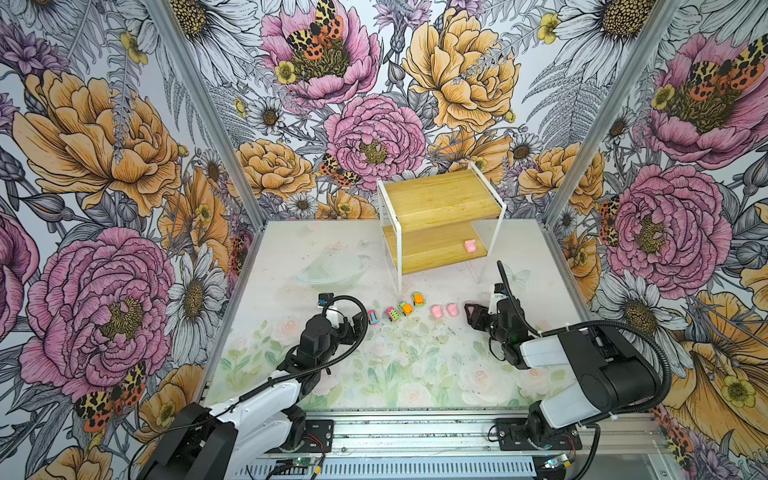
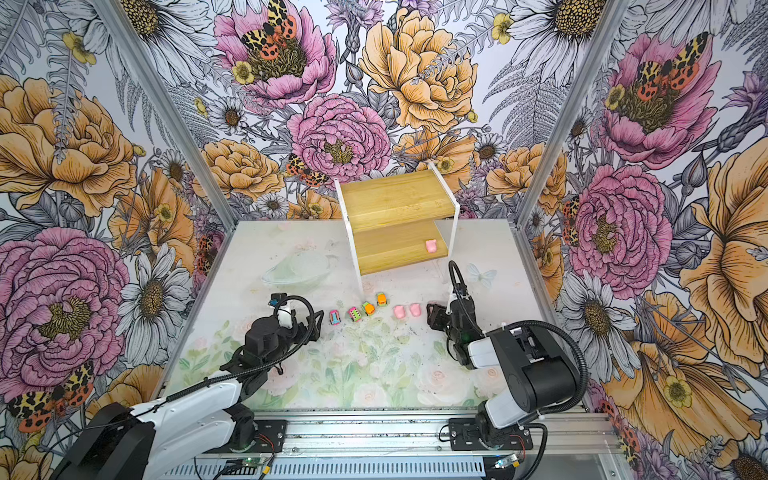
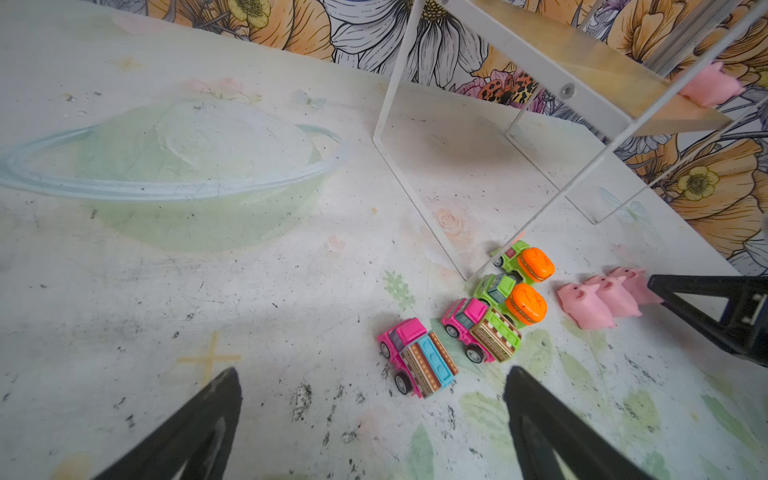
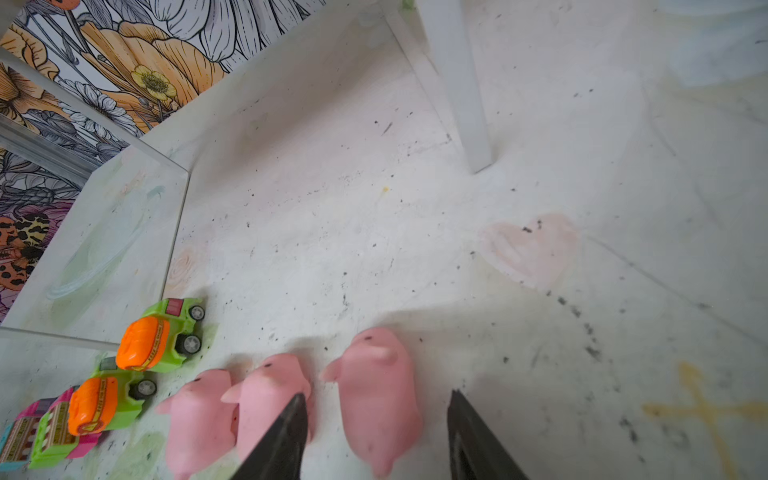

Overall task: Place and organize the plastic toys onto the shelf
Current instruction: 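Withdraw the right gripper and move it over the next pink pig, then close the right gripper on the next pink pig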

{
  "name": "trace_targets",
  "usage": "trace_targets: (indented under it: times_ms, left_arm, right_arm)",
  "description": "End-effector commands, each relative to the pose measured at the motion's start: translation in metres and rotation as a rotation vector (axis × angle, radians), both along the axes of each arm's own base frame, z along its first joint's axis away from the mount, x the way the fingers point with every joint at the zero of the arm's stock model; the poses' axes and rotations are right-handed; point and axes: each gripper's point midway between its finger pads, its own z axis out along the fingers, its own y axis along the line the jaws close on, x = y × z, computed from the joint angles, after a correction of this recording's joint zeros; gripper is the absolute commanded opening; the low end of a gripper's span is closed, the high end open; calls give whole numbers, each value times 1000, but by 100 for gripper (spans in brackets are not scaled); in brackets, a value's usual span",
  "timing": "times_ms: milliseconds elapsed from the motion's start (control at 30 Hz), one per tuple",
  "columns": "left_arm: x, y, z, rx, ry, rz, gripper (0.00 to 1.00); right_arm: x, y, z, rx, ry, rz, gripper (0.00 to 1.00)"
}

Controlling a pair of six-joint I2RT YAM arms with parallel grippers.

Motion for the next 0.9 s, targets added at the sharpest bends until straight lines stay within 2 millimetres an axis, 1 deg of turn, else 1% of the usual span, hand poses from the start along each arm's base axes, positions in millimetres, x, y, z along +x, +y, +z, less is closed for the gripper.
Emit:
trace_targets:
  times_ms: [0, 100, 367, 567, 767, 867]
  left_arm:
    - [5, -3, 16, -23, -38, -10, 99]
    - [5, -3, 16, -22, -37, -10, 99]
    - [6, -3, 16, -21, -35, -8, 99]
    - [6, -4, 16, -20, -32, -10, 99]
    - [6, -4, 16, -22, -33, -9, 99]
    - [6, -4, 15, -20, -32, -10, 99]
  right_arm:
    - [11, 4, 5, -20, -29, 0, 54]
    - [13, 3, 1, -33, -21, -6, 54]
    - [19, 3, -1, -58, -18, -18, 54]
    - [19, 0, -1, -75, -16, -36, 54]
    - [20, 6, -5, -93, 3, -11, 54]
    - [19, 8, -6, -99, 9, -3, 51]
